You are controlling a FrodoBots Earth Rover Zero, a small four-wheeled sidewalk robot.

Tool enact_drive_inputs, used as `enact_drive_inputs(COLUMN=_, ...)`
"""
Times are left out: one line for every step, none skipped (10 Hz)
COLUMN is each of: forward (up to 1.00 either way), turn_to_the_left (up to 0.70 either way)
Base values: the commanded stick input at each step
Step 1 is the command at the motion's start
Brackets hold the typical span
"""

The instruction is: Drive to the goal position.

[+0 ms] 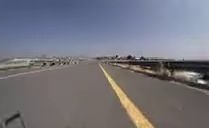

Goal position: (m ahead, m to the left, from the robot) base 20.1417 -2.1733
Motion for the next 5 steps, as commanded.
enact_drive_inputs(forward=1.0, turn_to_the_left=0.27)
enact_drive_inputs(forward=1.0, turn_to_the_left=0.27)
enact_drive_inputs(forward=1.0, turn_to_the_left=0.27)
enact_drive_inputs(forward=1.0, turn_to_the_left=0.27)
enact_drive_inputs(forward=1.0, turn_to_the_left=0.22)
